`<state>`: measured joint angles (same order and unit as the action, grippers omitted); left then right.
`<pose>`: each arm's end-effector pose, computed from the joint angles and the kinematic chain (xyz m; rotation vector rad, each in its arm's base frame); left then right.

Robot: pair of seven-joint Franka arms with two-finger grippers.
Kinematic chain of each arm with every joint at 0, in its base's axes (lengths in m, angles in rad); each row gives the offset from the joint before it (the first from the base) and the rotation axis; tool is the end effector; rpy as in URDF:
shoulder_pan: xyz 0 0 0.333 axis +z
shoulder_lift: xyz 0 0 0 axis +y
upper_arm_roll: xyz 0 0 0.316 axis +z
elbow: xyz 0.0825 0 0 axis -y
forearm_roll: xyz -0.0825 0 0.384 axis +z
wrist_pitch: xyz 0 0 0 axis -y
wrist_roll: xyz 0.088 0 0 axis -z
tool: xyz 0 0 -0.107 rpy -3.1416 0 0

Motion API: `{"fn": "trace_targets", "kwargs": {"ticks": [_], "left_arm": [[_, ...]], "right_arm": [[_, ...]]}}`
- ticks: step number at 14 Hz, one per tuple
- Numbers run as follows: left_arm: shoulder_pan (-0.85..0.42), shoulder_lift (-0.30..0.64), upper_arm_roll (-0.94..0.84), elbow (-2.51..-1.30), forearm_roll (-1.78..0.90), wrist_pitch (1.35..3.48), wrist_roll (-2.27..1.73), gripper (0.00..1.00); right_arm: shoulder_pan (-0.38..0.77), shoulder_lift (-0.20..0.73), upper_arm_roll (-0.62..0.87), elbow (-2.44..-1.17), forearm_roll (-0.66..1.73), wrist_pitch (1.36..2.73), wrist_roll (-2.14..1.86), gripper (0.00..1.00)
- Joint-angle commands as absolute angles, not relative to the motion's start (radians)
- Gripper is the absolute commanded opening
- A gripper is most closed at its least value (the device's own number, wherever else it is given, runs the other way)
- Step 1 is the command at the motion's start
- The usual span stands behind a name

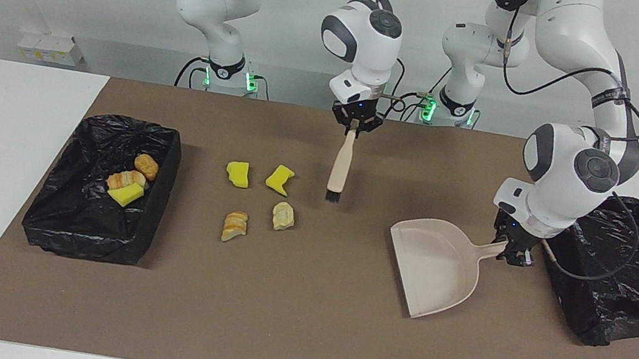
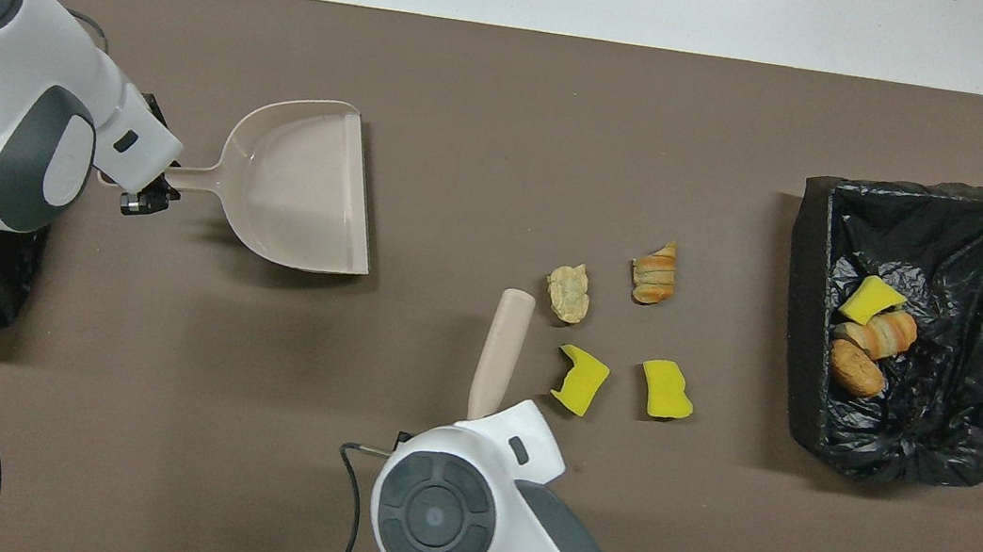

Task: Sweep and dump trash in bin
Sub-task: 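Grasp the brush with the right gripper and lift it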

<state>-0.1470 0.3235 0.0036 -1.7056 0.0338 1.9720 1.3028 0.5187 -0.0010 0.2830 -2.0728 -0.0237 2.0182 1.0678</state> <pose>0.6350 -0.0897 0.3987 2.3359 -2.0914 -0.1023 0.3771 0.3876 0.4254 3.0606 -0.3928 -0.0226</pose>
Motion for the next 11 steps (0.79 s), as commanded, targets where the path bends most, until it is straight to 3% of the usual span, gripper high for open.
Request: {"fn": "trace_targets", "kwargs": {"ticks": [1,4,8,11], "left_arm": [[-0.222,0.259,0.014,-1.805,0.031,2.031,1.273,0.0],[-0.276,0.184,0.017,-1.954,0.032,2.138,1.23,0.0],[-0.356,0.181,0.017,-2.005,0.035,2.166,1.157,0.0],[-0.386,0.172,0.017,-2.025,0.037,2.178,1.138,0.0]], "right_arm": [[0.431,-0.182,0.295,-2.253,0.033,2.023,1.084,0.0],[0.353,-0.268,0.293,-2.379,0.11,1.959,1.068,0.0],[0.246,-0.357,0.288,-2.531,0.11,1.962,0.983,0.0],[0.172,-0.321,0.29,-2.54,0.107,1.988,0.945,0.0]]}}
